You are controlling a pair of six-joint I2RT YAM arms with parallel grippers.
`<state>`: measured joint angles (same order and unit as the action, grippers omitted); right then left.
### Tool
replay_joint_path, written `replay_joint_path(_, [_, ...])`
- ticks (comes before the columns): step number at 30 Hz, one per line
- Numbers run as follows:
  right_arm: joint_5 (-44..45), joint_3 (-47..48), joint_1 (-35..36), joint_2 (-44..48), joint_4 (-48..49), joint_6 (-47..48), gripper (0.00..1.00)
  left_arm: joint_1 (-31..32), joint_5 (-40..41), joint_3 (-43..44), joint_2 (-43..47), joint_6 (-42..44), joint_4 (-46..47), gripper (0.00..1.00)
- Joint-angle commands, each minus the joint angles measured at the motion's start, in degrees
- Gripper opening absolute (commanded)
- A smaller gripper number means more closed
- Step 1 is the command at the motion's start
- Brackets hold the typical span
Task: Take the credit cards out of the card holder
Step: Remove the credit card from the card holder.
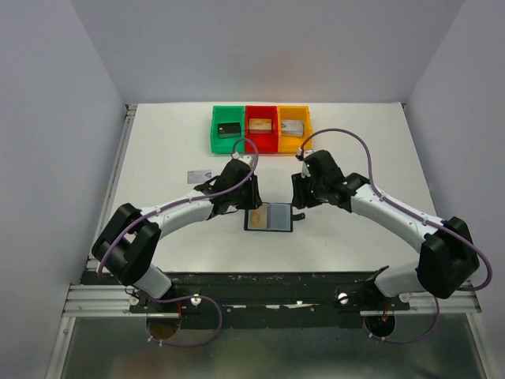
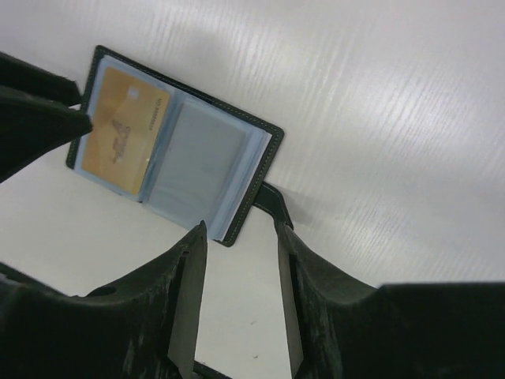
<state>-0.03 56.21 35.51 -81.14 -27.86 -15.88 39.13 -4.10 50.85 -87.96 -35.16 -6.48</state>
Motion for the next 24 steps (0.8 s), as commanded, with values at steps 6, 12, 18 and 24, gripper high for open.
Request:
replay_joint_path(6, [-21.0,-1.3,-0.3,1.6,15.2,-7.2,0.39,-0.5,0.0,-2.5,1.5,-1.1,2.2,0.31])
replay_joint_path(12, [-28.5,-3.4,-0.3,-6.2,25.8,-14.8,0.34,-1.1,2.9,-4.1,0.7,-1.4,1.8,0.24])
replay_joint_path(18, [-30.1,-4.2,-0.3,-11.6,30.4,-17.4,0.32,-1.2,5.4,-4.5,-0.2,-2.3,1.6,0.19])
replay_joint_path(24, [-29.9,-4.8,-0.3,-14.7,31.5,-17.9,0.32,-1.3,5.3,-4.9,-1.1,-2.7,1.8,0.17])
